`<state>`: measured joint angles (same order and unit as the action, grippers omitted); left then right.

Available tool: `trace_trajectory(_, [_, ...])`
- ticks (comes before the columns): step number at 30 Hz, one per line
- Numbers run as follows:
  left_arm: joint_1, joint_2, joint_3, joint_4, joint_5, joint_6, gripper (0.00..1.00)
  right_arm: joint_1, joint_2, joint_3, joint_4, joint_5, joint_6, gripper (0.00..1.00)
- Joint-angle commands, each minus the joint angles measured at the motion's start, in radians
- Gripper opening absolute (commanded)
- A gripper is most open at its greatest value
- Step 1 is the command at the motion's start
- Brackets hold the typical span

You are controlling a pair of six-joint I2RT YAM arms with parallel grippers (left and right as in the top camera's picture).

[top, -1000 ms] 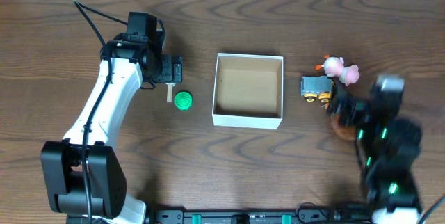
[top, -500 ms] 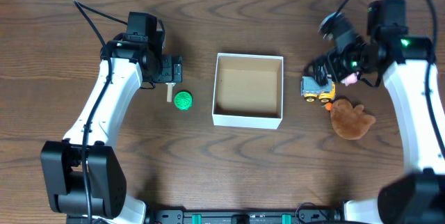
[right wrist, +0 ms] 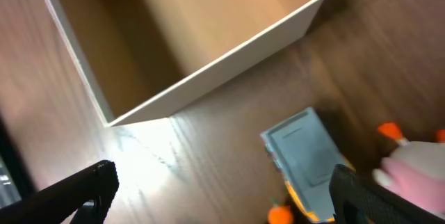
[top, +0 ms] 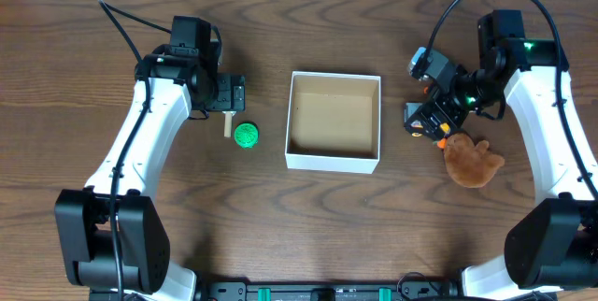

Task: Pack container
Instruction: 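Move the right gripper over the toy dump truck and grasp it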

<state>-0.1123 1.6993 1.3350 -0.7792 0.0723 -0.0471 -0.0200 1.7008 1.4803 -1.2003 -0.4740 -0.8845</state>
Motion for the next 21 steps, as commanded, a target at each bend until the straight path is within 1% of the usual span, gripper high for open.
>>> trace_trajectory(1, [0.004, 0.008, 0.021, -0.001, -0.001, 0.013, 0.98, -0.005, -0.019, 0.021, 0.034, 0.075, -0.029, 0.99])
trace_trajectory(5, [0.004, 0.008, 0.021, -0.001, -0.001, 0.013, 0.98, -0.006, -0.019, 0.021, 0.118, 0.234, -0.090, 0.99])
trace_trajectory(7, [0.004, 0.008, 0.021, -0.001, -0.001, 0.013, 0.98, -0.006, -0.018, 0.021, 0.165, 0.282, -0.107, 0.99])
trace_trajectory(11, [0.004, 0.008, 0.021, -0.001, -0.001, 0.013, 0.98, -0.006, -0.012, 0.021, 0.180, 0.288, -0.181, 0.99])
trace_trajectory(21, [0.004, 0.008, 0.021, -0.001, -0.001, 0.013, 0.98, -0.005, 0.053, 0.021, 0.113, 0.283, -0.225, 0.99])
